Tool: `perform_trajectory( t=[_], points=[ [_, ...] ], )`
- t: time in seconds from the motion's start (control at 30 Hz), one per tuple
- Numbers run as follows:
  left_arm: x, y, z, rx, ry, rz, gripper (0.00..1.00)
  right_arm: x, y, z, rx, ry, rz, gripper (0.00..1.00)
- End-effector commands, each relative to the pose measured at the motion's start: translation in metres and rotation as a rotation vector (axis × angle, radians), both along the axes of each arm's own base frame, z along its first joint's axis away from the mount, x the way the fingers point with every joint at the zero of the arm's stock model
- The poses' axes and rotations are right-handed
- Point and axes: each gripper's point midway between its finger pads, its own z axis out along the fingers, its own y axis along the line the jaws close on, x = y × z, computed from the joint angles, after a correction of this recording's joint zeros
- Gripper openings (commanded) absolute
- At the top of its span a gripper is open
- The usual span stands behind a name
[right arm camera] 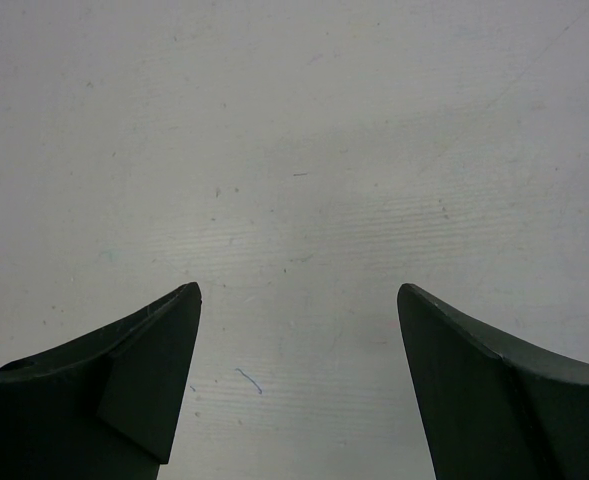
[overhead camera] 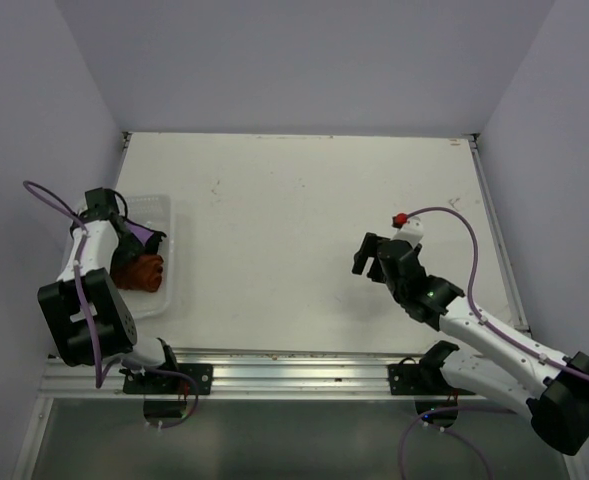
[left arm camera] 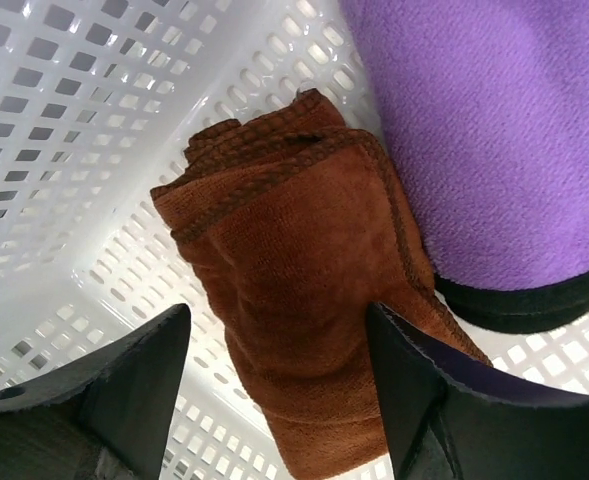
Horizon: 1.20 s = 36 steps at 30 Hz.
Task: Roll the towels
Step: Place the rolled towel into the container
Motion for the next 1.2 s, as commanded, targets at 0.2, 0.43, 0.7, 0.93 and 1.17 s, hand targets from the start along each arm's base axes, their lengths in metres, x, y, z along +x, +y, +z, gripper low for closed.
perform_trajectory(
  t=[0.2, 0.43, 0.7, 0.93, 1.17],
  points=[
    [0.029, 0.011, 0.036, -0.001, -0.096, 0.009, 0.78, 0.008, 0.011, 0.013, 0.061, -0.027, 0.063, 0.83],
    [0.073, 0.008, 0.139, 0.059, -0.444, -0.051, 0.83, 0.023, 0.021, 0.022, 0.081, 0.041, 0.113, 0.86],
    [0.133, -0.071, 0.253, 0.136, -0.714, -0.332, 0.92, 0.066, 0.003, 0.084, 0.006, 0.033, 0.116, 0.95],
    [0.139, -0.133, 0.272, 0.07, -0.872, -0.527, 1.0, 0.099, -0.033, 0.102, 0.027, 0.089, 0.022, 0.98],
    [0.137, -0.198, 0.234, 0.089, -0.817, -0.687, 1.0, 0.105, -0.07, 0.102, -0.109, 0.142, -0.127, 0.99]
  ],
)
